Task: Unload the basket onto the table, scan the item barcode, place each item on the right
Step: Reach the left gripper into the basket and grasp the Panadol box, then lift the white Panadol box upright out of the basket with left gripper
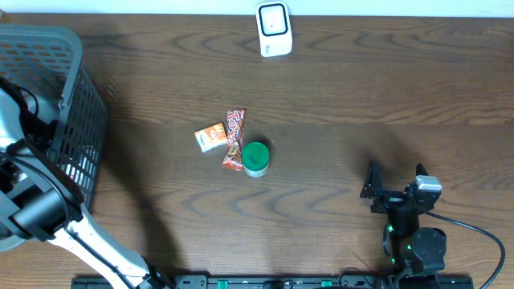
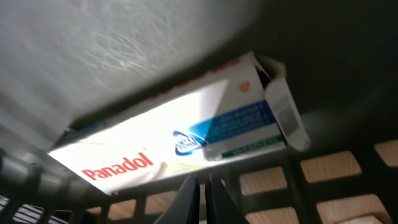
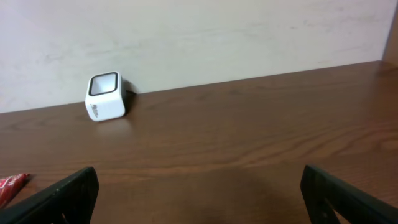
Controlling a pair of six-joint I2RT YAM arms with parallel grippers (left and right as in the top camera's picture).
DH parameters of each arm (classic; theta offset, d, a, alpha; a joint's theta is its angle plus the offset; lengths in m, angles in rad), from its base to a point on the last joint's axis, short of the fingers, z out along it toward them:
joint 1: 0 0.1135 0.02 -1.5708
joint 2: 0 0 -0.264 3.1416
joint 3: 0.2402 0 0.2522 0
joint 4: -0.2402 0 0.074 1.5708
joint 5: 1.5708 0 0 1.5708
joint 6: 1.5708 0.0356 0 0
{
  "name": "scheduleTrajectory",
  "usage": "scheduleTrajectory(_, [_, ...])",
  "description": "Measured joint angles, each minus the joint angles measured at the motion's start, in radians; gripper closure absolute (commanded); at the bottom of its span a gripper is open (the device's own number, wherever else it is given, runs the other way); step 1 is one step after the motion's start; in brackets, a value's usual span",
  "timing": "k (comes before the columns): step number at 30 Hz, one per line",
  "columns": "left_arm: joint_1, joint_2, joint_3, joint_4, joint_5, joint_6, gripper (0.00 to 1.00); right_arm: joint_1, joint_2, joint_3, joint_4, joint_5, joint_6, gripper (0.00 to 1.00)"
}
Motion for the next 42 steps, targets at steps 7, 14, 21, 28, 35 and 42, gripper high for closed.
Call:
scheduleTrajectory(7, [-0.042,0.0,-0.009,0.013,0.028,0.0,0.92,0.0,0.0,0.0,0.0,0.0,0.0,0.01])
scheduleTrajectory(14, [-0.09,-0.001,-0.043,0.063,0.028,0.0,0.92,0.0,0.0,0.0,0.0,0.0,0.0,0.01])
scheduleTrajectory(21, [-0.093,-0.001,-0.048,0.067,-0.016,0.0,0.92,0.0,0.0,0.0,0.0,0.0,0.0,0.01])
scheduleTrajectory(28, [-0.093,-0.007,-0.075,0.096,-0.024,0.0,0.92,0.0,0.0,0.0,0.0,0.0,0.0,0.01])
scheduleTrajectory(35, [-0.093,-0.03,-0.111,0.122,-0.025,0.0,0.92,0.0,0.0,0.0,0.0,0.0,0.0,0.01])
scheduleTrajectory(42, [-0.093,-0.03,-0.124,0.052,-0.024,-0.001,0.92,0.0,0.0,0.0,0.0,0.0,0.0,0.01])
